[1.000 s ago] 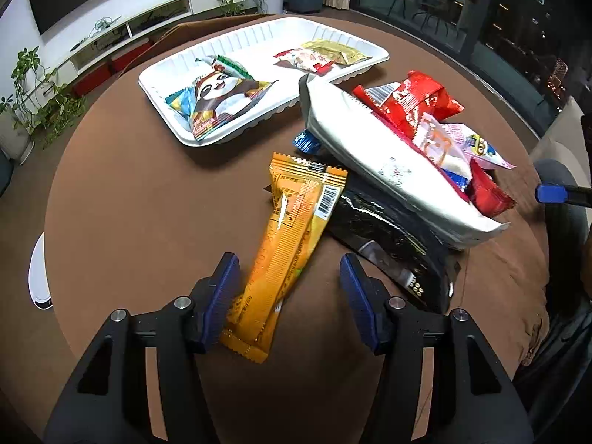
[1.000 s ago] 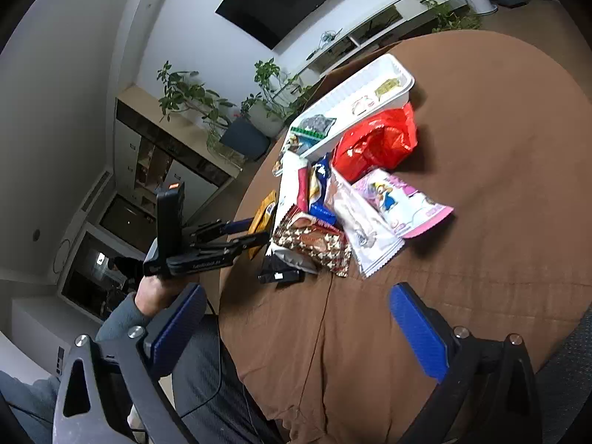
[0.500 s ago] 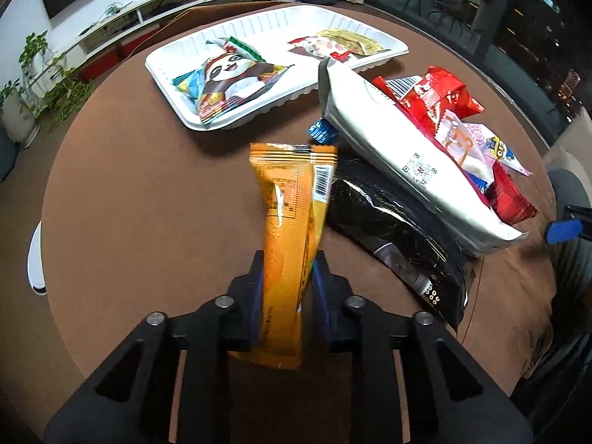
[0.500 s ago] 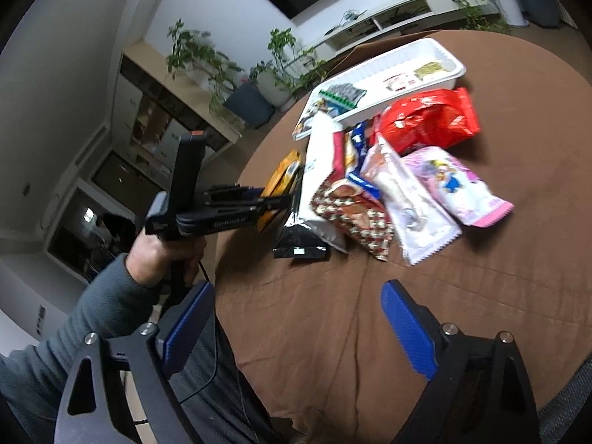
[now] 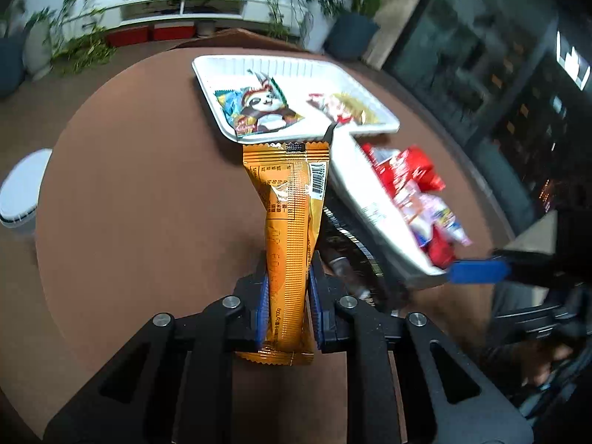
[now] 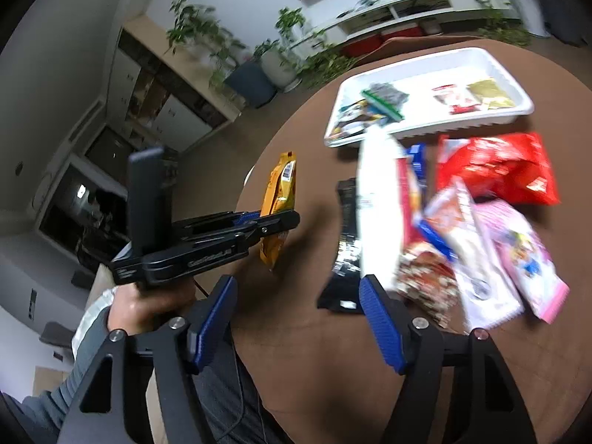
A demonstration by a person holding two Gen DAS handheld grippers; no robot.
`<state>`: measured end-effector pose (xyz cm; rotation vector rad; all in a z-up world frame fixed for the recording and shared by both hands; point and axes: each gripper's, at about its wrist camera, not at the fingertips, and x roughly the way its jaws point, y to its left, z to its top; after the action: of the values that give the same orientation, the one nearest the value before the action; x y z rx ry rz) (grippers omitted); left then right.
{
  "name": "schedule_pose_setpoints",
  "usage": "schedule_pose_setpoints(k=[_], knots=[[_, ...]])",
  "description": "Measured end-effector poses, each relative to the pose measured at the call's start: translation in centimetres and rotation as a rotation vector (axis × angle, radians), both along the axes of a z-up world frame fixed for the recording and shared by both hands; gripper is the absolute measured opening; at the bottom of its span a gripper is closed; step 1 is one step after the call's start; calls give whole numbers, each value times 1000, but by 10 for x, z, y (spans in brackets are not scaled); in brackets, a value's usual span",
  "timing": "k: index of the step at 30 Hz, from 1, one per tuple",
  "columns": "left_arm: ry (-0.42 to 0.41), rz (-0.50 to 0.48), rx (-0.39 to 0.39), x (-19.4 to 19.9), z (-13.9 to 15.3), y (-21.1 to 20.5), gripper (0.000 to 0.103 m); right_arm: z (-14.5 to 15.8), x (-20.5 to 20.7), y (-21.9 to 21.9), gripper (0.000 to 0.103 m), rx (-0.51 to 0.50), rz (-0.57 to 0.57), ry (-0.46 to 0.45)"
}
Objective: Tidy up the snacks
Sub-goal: 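Grasp the orange bar with the left gripper and lift it, then grasp the black snack bag with the right gripper and lift it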
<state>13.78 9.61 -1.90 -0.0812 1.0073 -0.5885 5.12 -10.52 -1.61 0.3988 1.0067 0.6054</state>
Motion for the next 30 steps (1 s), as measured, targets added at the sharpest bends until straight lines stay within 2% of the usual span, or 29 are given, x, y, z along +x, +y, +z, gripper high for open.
schedule_pose_setpoints(k=[6,13,18,25,30], knots=[[-21,50,-105,-26,12,14,17,-16,23,23,69,-134,-15,55],[-15,96,-172,-43,13,32,17,-15,32,39,65,-299,-44,16],[-18,106,-197,-53,12,35,17,-18,37,50,64,-339,-38,29],[-18,133,-230,-62,10,45,17,-28,55,69,65,-449,-19,46],[-24,151,-248,-71,10,53,17,-32,65,74,65,-470,-31,68]])
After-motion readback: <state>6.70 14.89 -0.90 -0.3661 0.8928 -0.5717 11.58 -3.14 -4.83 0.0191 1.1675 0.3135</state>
